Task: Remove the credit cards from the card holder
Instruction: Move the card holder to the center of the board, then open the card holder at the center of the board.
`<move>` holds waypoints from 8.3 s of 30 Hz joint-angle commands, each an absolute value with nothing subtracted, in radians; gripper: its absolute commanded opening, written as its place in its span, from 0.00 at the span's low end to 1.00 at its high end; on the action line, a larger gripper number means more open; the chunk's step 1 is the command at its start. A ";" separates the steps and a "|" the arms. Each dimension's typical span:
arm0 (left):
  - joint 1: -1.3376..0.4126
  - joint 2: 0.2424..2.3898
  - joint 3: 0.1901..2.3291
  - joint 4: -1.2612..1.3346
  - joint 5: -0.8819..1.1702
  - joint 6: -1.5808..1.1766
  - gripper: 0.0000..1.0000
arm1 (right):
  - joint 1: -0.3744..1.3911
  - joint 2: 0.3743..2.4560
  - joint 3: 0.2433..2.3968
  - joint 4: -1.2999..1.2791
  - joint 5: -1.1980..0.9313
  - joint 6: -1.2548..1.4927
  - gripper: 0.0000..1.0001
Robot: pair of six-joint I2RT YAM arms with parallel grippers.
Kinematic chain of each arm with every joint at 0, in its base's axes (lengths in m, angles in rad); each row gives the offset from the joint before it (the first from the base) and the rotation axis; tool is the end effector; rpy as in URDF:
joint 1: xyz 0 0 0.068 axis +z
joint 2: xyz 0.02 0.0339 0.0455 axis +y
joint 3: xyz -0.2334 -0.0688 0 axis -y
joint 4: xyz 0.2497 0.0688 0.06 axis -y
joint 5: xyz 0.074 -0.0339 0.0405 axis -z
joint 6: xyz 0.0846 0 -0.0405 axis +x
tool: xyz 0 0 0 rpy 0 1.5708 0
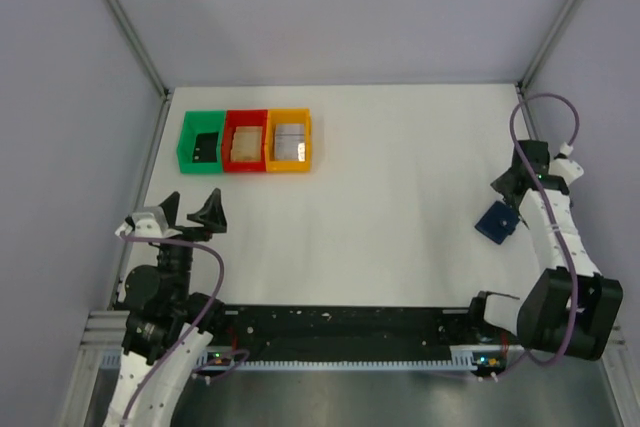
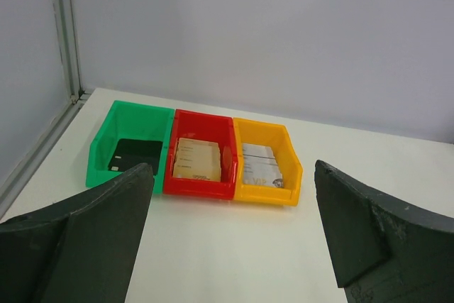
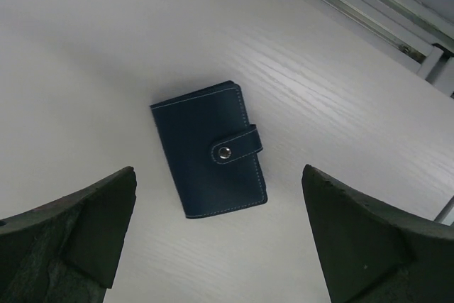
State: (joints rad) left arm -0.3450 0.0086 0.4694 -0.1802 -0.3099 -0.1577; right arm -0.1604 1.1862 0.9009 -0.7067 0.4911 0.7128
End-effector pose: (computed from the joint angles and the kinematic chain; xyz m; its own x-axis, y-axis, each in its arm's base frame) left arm 0.1330 -0.0204 0.3231 0.2501 -0.2488 -0.9357 0.0867 0.9683 -0.2343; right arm 0.2604 -0.0825 0.1928 -0.3665 0.6435 -0.6720 0.8396 0.5400 0.0591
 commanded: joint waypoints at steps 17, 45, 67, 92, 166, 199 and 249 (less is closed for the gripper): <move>-0.362 -0.143 0.486 -0.149 -0.334 -0.129 0.99 | -0.308 1.361 0.750 -0.508 0.198 0.663 0.82; -0.362 0.322 0.581 -0.123 0.221 -0.380 0.99 | 0.328 1.560 0.888 -0.405 -0.089 0.463 0.46; -0.591 0.922 0.497 0.051 0.149 -0.859 0.98 | 0.698 1.583 1.121 -0.578 0.394 0.472 0.56; -0.633 1.351 0.690 0.130 0.178 -0.821 0.94 | 0.726 1.773 1.117 -0.555 0.373 0.511 0.27; -0.718 1.801 0.770 0.190 0.060 -0.854 0.13 | 0.516 1.206 0.473 -0.006 0.086 0.799 0.05; -0.971 1.301 0.660 0.009 -0.506 -0.600 0.78 | 0.732 1.468 0.853 -0.184 0.351 0.566 0.68; -1.210 1.841 1.166 -0.190 -0.706 -0.357 0.93 | 0.578 1.378 0.617 -0.212 0.245 0.657 0.71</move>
